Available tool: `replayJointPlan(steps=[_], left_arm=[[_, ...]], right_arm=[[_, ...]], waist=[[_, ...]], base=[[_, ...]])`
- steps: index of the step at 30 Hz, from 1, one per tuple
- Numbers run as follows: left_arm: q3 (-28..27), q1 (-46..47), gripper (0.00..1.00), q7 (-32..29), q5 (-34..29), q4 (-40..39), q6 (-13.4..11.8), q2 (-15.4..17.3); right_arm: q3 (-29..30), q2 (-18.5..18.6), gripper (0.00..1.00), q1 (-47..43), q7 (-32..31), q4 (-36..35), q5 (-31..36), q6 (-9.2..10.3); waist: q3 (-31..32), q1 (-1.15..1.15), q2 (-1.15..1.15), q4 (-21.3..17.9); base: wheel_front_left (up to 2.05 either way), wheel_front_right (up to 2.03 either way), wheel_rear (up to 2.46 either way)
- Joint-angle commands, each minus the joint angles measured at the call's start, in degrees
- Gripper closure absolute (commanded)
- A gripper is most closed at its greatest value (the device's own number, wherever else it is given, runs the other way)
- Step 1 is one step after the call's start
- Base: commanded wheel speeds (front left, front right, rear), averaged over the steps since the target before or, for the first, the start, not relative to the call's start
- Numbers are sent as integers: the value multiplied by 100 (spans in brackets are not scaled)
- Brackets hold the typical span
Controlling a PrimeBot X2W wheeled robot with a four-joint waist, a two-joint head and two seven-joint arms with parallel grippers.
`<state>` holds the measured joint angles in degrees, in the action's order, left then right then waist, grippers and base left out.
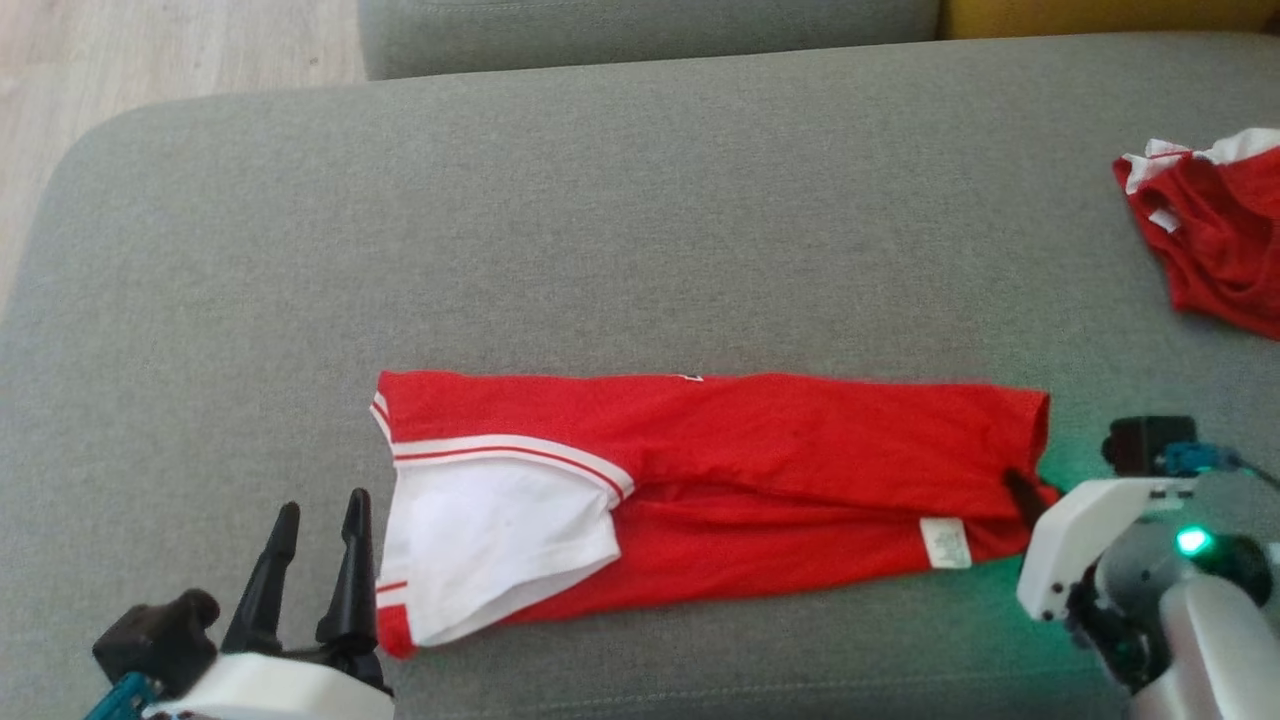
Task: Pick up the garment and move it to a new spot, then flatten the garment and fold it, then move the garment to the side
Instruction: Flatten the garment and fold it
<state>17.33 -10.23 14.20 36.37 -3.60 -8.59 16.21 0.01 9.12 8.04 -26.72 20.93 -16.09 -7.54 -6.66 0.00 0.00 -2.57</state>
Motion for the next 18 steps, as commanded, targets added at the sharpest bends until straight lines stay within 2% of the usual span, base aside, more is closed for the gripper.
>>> replayJointPlan(steps=[1,10,14,18], left_arm=[[-274,218,0,57,-67,-183,-26,37],[-349,226,0,64,-83,-236,-39,51],[-395,272,0,66,-91,-246,-48,65],[-397,296,0,67,-110,-246,-51,71]], right_arm=[[-58,209,100,345,93,-256,-33,5],[254,491,100,508,101,-594,-45,5],[1,386,100,440,-47,-910,-304,5],[-409,202,100,300,-300,-1299,-869,5]], waist=[[4,0,0,-23],[0,0,0,-145],[14,0,0,-177],[35,0,0,-170]], base=[[0,0,0],[0,0,0],[0,0,0],[0,0,0]])
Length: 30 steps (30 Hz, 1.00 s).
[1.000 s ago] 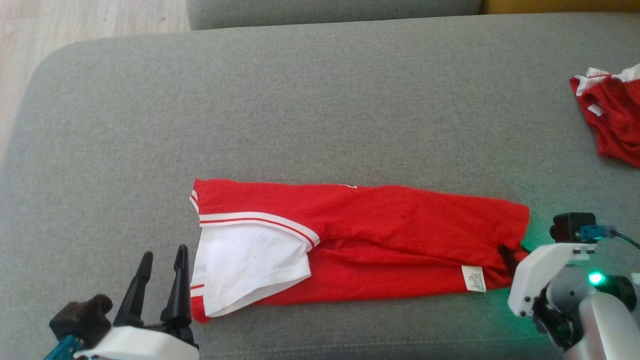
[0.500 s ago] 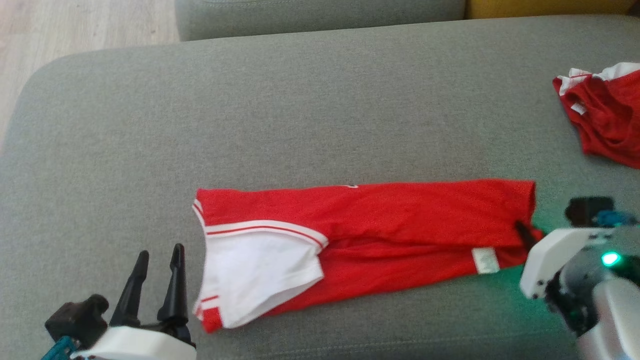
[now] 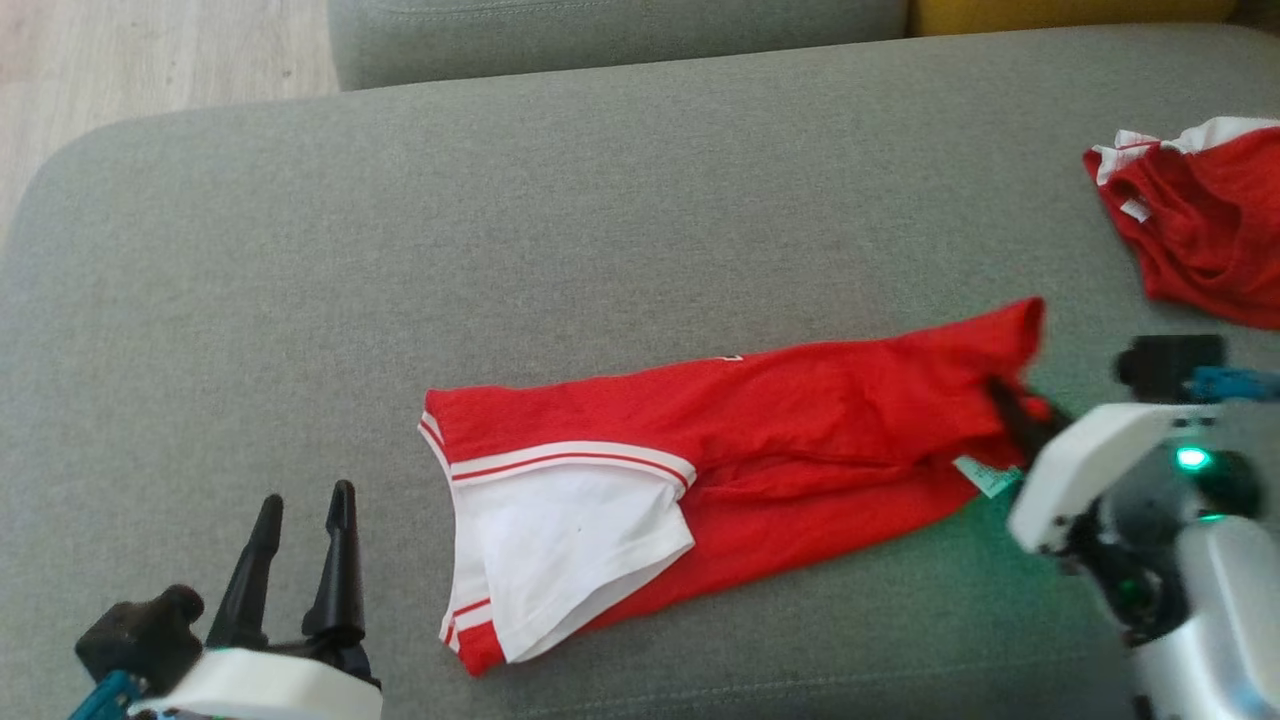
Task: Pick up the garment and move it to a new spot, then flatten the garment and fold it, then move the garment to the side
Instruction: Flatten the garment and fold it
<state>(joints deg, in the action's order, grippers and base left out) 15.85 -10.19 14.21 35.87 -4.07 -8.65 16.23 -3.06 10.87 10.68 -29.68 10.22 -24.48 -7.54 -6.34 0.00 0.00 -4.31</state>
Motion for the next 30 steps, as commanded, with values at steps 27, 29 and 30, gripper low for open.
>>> replayJointPlan(steps=[27,29,30], left_arm=[[-98,412,0,48,-88,-156,-2,4],[-66,438,0,41,-95,-144,8,-7],[-51,450,0,39,-100,-136,10,-13]], right_arm=[[-2542,-789,100,463,-113,-671,-2200,5],[-2712,-795,100,580,63,-479,-2324,5],[-2813,-796,100,643,155,-380,-2391,5]], waist=[[88,0,0,861],[85,0,0,953],[84,0,0,998]], base=[[0,0,0],[0,0,0],[0,0,0]])
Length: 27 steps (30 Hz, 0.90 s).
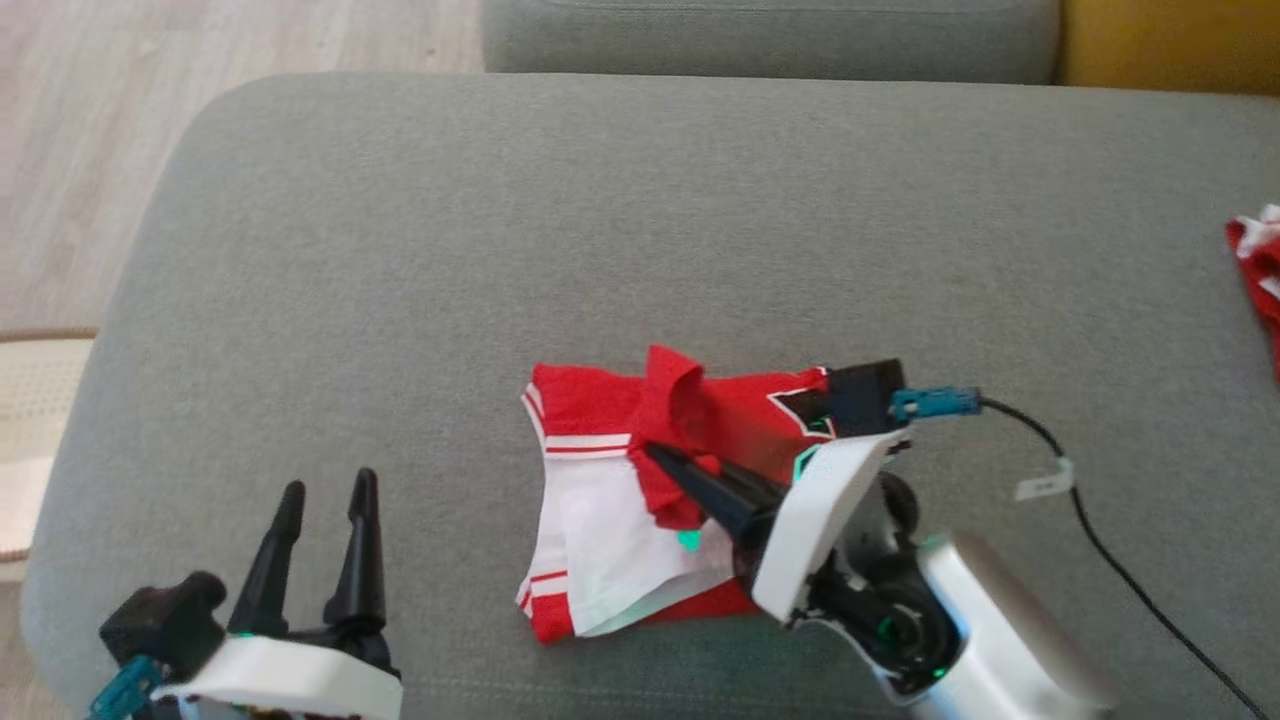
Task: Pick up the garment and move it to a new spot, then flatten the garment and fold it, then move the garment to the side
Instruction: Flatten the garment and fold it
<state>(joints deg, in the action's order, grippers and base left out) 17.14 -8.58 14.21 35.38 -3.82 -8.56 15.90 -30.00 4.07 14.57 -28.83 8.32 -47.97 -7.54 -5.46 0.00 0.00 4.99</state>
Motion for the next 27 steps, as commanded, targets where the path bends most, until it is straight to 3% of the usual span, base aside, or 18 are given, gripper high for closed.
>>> replayJointPlan(steps=[1,7,8,9,11,22,27], left_arm=[[-167,301,0,37,-56,-152,4,14],[-106,333,0,30,-66,-97,17,-7],[-97,338,0,29,-67,-89,19,-9],[-90,342,0,29,-68,-80,21,-9],[-79,346,0,29,-69,-68,21,-9],[-73,346,0,32,-70,-91,-1,28],[-56,411,0,35,-99,-90,-12,20]], right_arm=[[-222,-116,100,314,161,-90,-110,5],[-765,-118,100,649,693,558,-439,5],[-842,-118,93,700,781,673,-484,5],[-921,-118,65,748,857,782,-555,5],[-1068,-118,0,829,986,988,-787,5],[-1571,-119,0,1514,2132,1589,-1591,5],[-1487,-119,0,1913,2943,1992,-1204,5]], waist=[[-3,0,0,112],[18,0,0,293],[23,0,0,317],[29,0,0,337],[40,0,0,368],[14,0,0,355],[-10,0,0,271]], base=[[0,0,0],[0,0,0],[0,0,0],[0,0,0],[0,0,0],[0,0,0],[0,0,0]])
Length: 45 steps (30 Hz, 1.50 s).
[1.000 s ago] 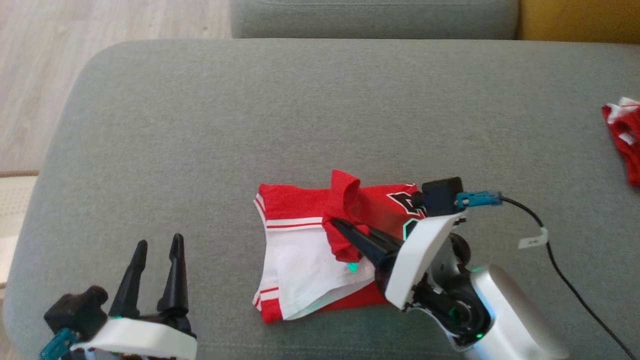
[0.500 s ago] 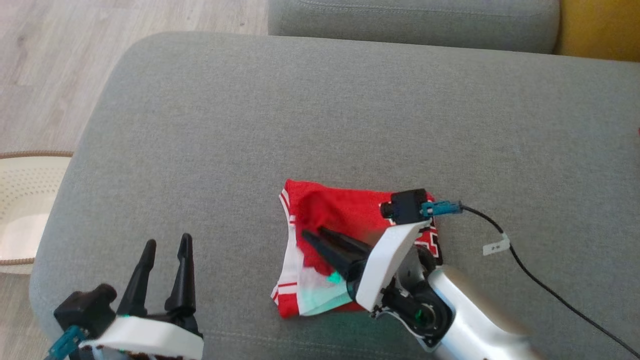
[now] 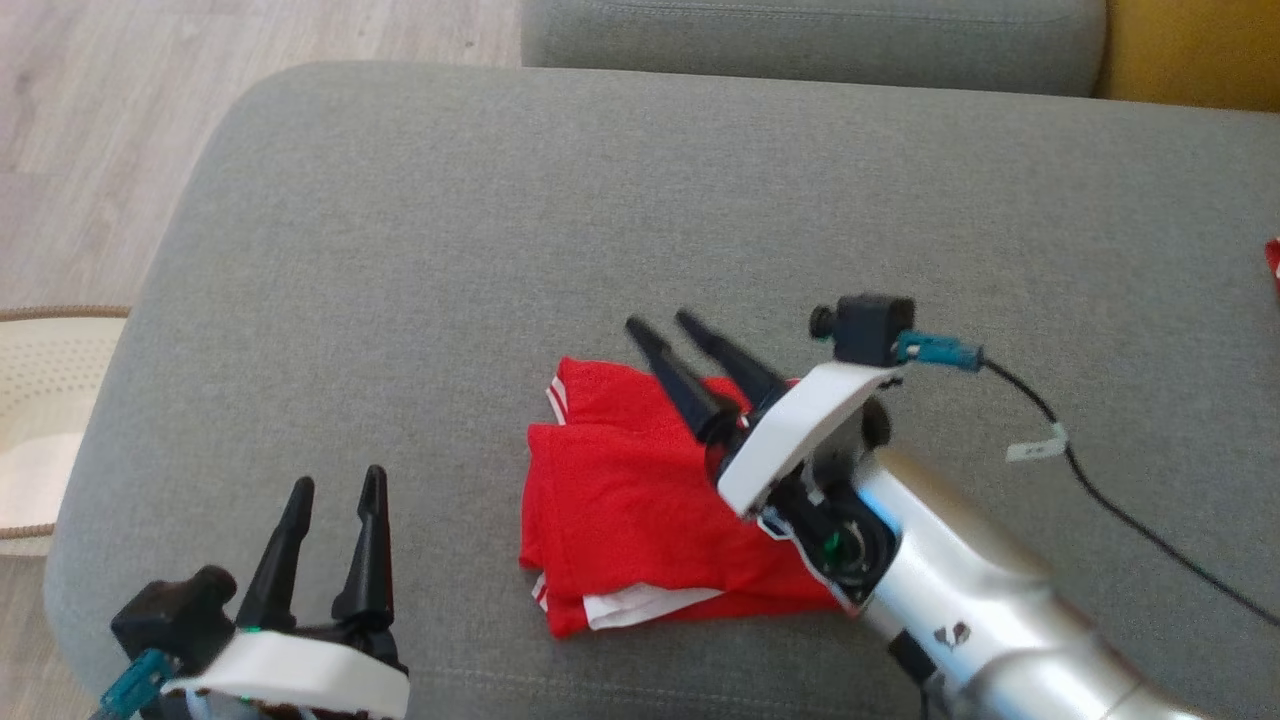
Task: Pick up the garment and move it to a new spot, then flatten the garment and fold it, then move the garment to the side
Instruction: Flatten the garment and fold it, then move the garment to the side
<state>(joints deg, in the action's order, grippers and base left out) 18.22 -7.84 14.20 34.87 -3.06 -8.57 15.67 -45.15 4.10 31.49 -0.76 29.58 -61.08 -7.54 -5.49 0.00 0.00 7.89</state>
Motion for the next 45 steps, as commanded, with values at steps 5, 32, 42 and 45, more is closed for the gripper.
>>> replayJointPlan(steps=[5,32,42,45], left_arm=[[-93,450,0,41,-124,-109,12,23],[-760,498,0,79,-1535,341,91,-774],[-971,300,0,79,-1848,519,330,-956],[-997,276,0,79,-1887,546,371,-985]], right_arm=[[255,-122,0,413,761,274,763,5],[3993,-121,0,-2335,1575,-1393,4819,5],[3844,-122,0,-2693,1576,-1462,4692,5],[3839,-122,0,-2734,1576,-1438,4701,5]], waist=[[11,0,0,-97],[348,0,0,-699],[484,0,0,-710],[514,0,0,-708]], base=[[0,0,0],[0,0,0],[0,0,0],[0,0,0]])
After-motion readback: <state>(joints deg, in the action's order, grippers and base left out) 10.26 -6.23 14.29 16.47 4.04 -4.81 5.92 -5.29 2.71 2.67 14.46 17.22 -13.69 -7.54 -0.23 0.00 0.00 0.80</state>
